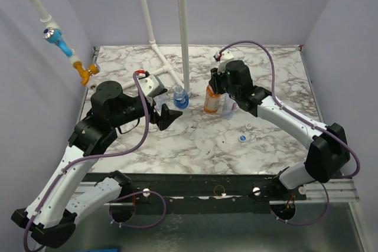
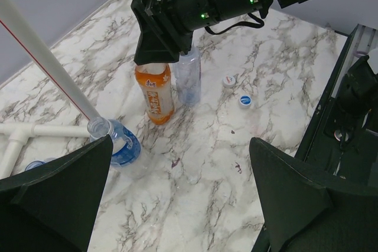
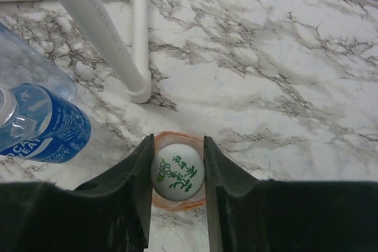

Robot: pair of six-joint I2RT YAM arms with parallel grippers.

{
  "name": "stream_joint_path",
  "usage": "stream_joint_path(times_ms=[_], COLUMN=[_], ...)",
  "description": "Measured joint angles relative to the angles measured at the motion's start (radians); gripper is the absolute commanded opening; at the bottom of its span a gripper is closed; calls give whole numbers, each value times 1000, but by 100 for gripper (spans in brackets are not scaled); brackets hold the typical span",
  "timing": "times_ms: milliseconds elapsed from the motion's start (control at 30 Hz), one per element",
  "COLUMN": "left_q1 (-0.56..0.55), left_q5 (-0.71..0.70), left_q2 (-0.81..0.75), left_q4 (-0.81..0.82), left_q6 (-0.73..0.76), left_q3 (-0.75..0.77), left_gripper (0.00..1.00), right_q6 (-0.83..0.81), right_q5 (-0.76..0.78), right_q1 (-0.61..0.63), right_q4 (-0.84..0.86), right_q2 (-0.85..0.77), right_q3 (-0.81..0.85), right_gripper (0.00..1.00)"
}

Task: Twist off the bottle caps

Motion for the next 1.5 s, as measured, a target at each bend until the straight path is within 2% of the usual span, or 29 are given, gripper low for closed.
stream_joint_path(times_ms=[300,633,833,1000,1200,1500], left_q1=[0,0,0,0,0,0], left_q5=[3,2,-23,-34,34,16], left_q2=[0,11,21,21,26,105], left_q4=[3,23,60,116,179,210], left_q6=[0,0,-8,-26,-40,17], left_q3=[0,-24,-37,-39,-41,-47], left_gripper=[99,99,99,99,99,99], right_q6=[8,-19,-43,27,159,283], right_q5=[-78,-412,-537,-676,-778,-772], right_q1=[0,-1,-1,-1,-1,0], right_q4=[-47,-309,-404,-347,-196,-76], right_q2=[-45,-144,-198,-235,-228,-177], right_q3=[58,420,504,491,414,373], right_gripper=[12,11,12,12,10,8])
